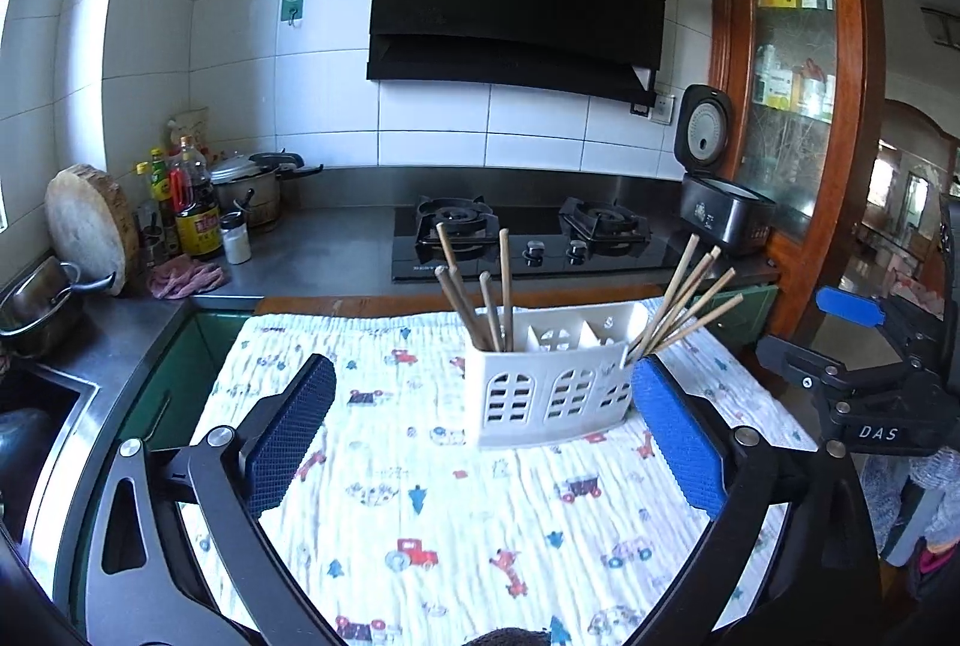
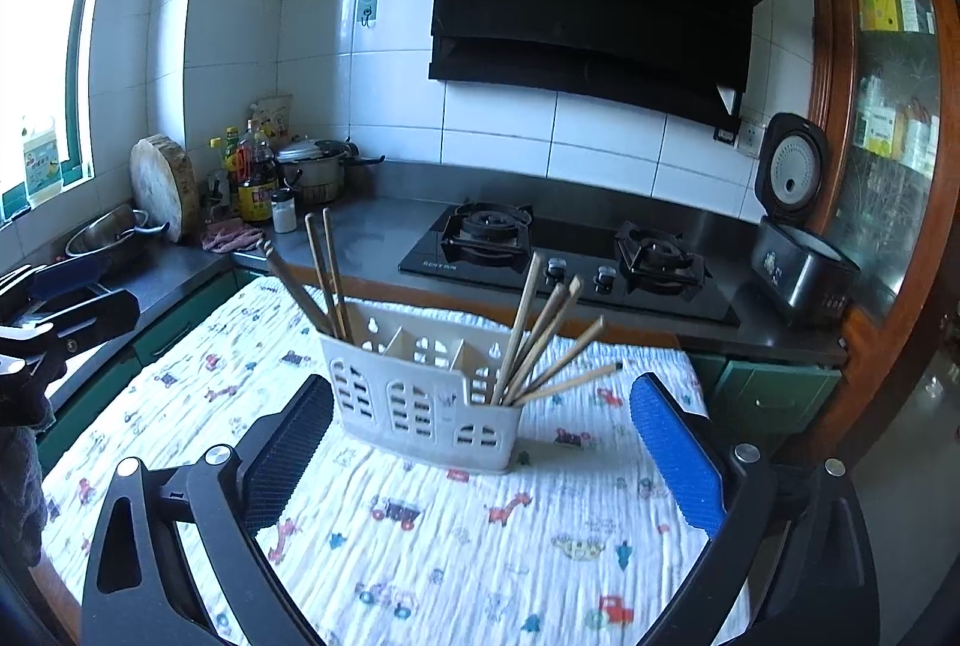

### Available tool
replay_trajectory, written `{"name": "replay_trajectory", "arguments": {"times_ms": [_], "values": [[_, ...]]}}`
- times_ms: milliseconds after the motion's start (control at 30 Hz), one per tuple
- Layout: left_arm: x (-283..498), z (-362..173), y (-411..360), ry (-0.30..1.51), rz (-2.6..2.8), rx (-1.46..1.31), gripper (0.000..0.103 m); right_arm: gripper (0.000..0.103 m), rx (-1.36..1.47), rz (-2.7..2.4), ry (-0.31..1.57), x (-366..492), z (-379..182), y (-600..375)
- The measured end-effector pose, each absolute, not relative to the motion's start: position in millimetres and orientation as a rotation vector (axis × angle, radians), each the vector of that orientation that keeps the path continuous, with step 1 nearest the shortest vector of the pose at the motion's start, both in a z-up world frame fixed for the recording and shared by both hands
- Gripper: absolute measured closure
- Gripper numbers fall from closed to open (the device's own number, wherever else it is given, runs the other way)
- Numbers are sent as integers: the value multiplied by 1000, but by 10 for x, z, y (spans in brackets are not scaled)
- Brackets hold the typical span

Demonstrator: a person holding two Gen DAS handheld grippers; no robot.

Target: Organize utensils

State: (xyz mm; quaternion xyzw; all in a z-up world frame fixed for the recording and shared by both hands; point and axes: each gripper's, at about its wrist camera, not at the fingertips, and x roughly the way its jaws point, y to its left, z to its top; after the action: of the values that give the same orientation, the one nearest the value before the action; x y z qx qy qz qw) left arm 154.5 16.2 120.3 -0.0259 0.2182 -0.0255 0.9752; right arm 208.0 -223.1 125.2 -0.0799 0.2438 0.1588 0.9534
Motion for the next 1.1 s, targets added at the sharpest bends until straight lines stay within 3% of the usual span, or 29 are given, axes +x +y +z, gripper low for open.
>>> {"name": "replay_trajectory", "arguments": {"times_ms": [1100], "values": [[426,485,161,534,-9,-34,5,7,-73,295,579,911,568,-2438]]}}
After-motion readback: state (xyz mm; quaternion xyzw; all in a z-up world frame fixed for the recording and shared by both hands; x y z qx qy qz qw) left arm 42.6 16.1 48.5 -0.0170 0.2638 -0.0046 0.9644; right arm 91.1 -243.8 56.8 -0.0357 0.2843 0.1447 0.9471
